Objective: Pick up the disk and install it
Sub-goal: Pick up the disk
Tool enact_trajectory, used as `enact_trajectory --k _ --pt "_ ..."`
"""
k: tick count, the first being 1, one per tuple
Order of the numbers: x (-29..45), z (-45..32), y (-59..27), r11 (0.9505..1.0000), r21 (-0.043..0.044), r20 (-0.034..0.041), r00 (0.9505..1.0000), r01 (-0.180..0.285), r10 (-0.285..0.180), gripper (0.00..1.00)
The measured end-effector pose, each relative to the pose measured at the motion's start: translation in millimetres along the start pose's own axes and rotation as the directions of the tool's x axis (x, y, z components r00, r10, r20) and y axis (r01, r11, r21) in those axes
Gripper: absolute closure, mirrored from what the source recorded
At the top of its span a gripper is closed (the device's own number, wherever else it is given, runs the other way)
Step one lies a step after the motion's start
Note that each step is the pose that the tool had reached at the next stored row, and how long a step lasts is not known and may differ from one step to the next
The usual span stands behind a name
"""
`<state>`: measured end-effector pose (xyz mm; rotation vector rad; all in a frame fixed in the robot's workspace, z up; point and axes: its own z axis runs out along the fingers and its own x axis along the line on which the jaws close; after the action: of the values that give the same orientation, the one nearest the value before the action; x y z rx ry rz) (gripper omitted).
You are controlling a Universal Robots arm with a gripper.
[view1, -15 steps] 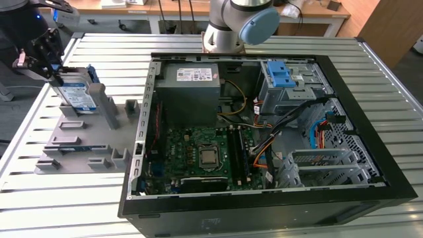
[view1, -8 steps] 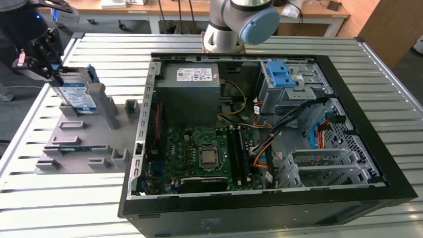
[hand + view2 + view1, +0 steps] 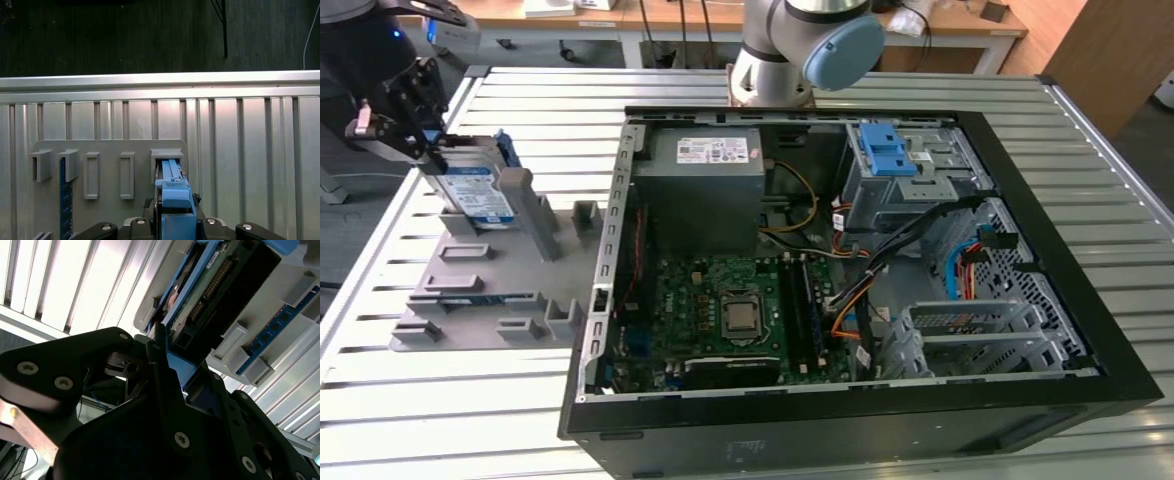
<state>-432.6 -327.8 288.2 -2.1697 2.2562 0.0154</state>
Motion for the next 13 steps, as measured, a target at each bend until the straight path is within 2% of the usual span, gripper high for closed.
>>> enact_trajectory --k 4,5,8,9,10,13 --pt "0.0 0.0 0.0 1.0000 0.0000 0.0000 1.0000 0.000 0.000 0.62" --pt "0.0 0.0 0.0 1.0000 0.0000 0.0000 1.0000 0.000 0.000 0.56" --pt "0.0 0.0 0.0 1.0000 0.0000 0.0000 1.0000 0.000 0.000 0.56" --pt "0.0 0.0 0.0 1.0000 0.0000 0.0000 1.0000 0.000 0.000 0.58" --pt "0.0 0.0 0.0 1.0000 0.0000 0.0000 1.0000 0.000 0.000 0.64" --pt "0.0 -0.1 0.0 1.0000 0.0001 0.0001 1.0000 0.000 0.000 0.64"
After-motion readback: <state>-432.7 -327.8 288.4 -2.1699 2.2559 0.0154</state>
